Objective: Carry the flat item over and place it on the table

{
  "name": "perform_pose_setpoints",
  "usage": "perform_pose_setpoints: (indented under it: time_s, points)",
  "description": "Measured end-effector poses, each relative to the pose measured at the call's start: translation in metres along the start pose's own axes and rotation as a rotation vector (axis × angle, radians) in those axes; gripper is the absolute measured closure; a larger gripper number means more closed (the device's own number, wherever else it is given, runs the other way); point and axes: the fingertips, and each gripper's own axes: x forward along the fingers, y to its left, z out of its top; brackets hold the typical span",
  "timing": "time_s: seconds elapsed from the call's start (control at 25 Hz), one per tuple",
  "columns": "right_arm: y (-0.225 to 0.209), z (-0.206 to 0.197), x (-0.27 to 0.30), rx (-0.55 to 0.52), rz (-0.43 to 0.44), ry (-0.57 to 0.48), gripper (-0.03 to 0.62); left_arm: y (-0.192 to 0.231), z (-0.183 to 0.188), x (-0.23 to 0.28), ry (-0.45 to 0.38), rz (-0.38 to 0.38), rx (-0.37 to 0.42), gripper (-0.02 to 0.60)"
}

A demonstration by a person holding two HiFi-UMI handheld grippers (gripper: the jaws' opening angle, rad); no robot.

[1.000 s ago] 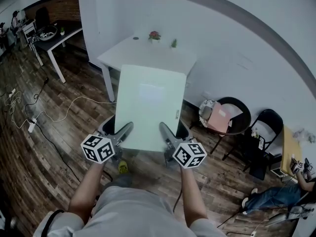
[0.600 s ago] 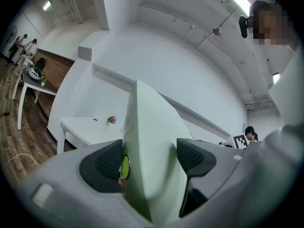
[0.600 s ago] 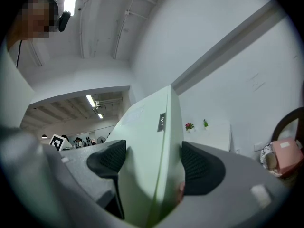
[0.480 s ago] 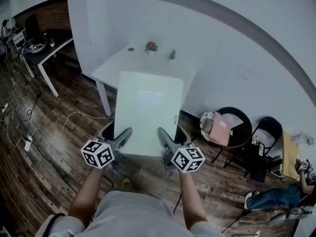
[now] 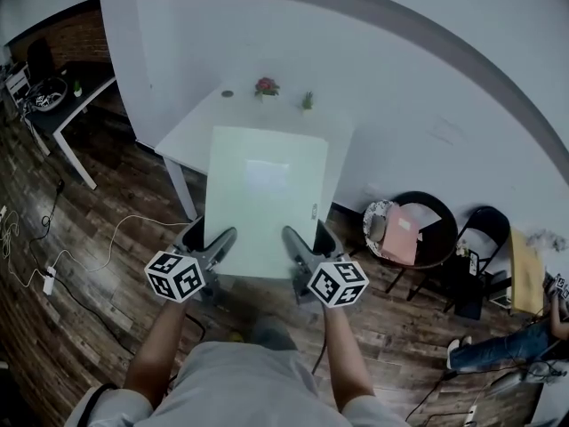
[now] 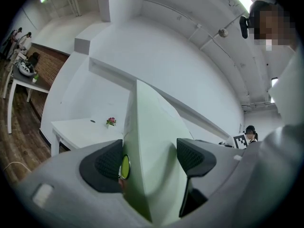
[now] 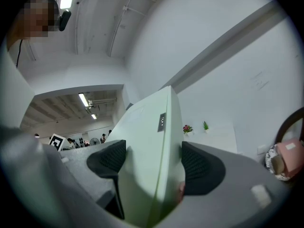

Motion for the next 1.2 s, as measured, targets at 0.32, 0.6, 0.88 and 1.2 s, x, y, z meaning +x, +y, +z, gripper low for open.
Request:
perform_pose_setpoints:
  time_s: [0.32, 0.6, 0.88, 1.2]
  points:
    - [-0.037, 0.003, 0.06, 0.011, -0.01, 0.012, 0.233, 0.044, 0.006, 0.054, 0.014, 0.004, -0.014, 0.233]
    - [-0.09, 0.012, 0.127, 0.021, -0.007, 0.03, 0.233, 0.088, 0.013, 0.128, 0.026, 0.016, -0.028, 0.233]
    - [-0.161, 0.028, 0.196, 0.044, 0.002, 0.075, 0.233, 0.124, 0.018, 0.216, 0.05, 0.046, -0.061, 0.233]
    - [-0.228, 0.037, 0.264, 0.087, 0.028, 0.123, 0.233, 0.161, 0.021, 0.298, 0.083, 0.1, -0.077, 0.233]
